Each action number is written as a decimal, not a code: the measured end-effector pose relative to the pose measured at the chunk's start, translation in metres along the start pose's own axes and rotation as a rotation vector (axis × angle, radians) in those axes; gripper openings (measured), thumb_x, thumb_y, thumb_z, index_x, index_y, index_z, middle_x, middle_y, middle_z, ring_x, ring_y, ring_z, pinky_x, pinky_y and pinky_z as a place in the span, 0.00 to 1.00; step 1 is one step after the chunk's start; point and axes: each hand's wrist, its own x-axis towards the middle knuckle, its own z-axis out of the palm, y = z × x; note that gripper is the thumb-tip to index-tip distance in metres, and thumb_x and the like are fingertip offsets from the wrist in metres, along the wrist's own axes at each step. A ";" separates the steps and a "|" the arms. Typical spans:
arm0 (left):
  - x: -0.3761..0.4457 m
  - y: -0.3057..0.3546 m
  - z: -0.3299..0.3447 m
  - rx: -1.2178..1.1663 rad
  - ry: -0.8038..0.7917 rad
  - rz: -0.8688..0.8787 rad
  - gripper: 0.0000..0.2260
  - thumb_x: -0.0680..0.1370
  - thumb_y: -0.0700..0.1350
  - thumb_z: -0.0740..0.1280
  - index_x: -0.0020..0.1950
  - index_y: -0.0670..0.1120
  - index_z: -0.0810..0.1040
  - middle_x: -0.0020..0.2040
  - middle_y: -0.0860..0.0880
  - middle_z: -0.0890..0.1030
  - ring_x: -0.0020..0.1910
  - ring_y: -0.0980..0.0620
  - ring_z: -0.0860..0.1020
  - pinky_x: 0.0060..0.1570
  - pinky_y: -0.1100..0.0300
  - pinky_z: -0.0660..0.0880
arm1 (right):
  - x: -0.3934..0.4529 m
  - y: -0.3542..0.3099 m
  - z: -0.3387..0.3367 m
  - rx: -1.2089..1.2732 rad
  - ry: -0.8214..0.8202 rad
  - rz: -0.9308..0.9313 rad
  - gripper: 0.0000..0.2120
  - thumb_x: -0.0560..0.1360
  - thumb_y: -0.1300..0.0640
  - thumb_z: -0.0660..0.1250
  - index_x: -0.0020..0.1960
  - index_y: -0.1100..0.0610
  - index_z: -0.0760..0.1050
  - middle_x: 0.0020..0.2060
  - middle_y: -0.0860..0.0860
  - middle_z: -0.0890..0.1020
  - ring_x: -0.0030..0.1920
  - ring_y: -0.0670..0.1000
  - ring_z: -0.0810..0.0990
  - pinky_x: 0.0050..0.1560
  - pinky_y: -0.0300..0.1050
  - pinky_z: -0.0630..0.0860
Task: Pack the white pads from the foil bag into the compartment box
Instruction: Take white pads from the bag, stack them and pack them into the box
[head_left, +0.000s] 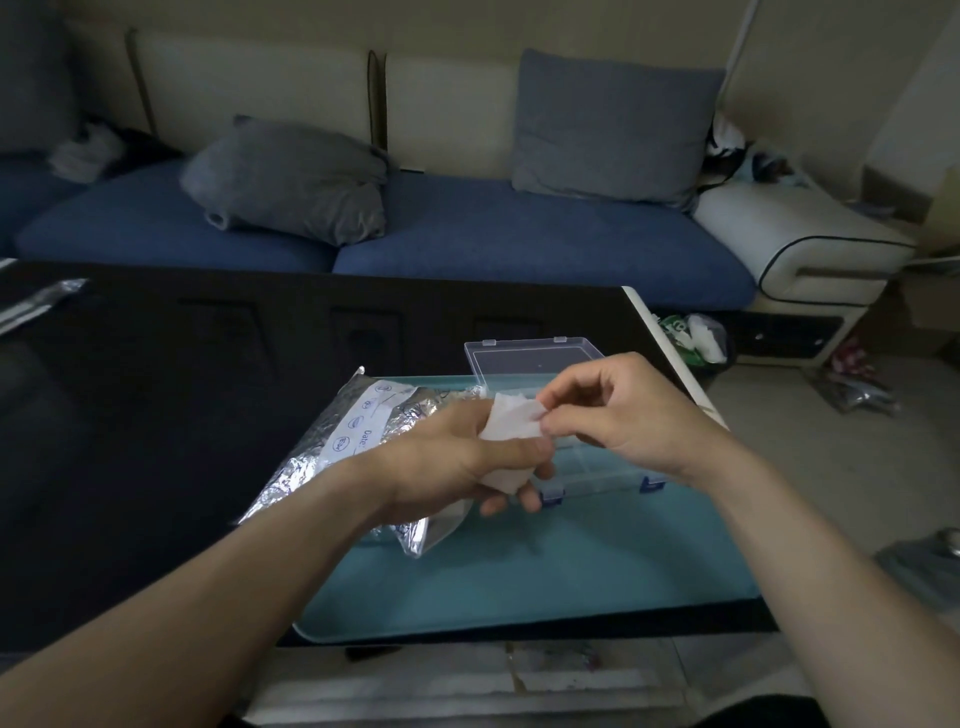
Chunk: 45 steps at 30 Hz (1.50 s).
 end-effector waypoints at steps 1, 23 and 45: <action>0.001 -0.001 -0.001 -0.008 0.007 -0.011 0.09 0.78 0.40 0.69 0.57 0.42 0.74 0.48 0.39 0.80 0.38 0.44 0.80 0.26 0.62 0.69 | 0.000 0.001 -0.001 0.037 -0.017 0.016 0.08 0.72 0.67 0.74 0.41 0.55 0.84 0.29 0.47 0.80 0.27 0.42 0.72 0.33 0.35 0.68; 0.014 -0.011 0.013 -0.175 0.279 -0.001 0.10 0.76 0.34 0.69 0.57 0.35 0.79 0.53 0.35 0.83 0.48 0.43 0.83 0.42 0.53 0.80 | 0.001 -0.002 0.036 -0.490 -0.002 -0.138 0.37 0.62 0.52 0.82 0.68 0.48 0.72 0.59 0.45 0.80 0.58 0.47 0.79 0.52 0.37 0.74; 0.013 -0.002 0.014 -0.491 0.225 0.041 0.22 0.70 0.35 0.73 0.62 0.33 0.74 0.52 0.34 0.79 0.45 0.42 0.81 0.40 0.53 0.81 | 0.001 -0.001 0.031 -0.428 0.115 -0.196 0.34 0.52 0.33 0.79 0.54 0.44 0.78 0.58 0.40 0.80 0.60 0.44 0.77 0.61 0.51 0.76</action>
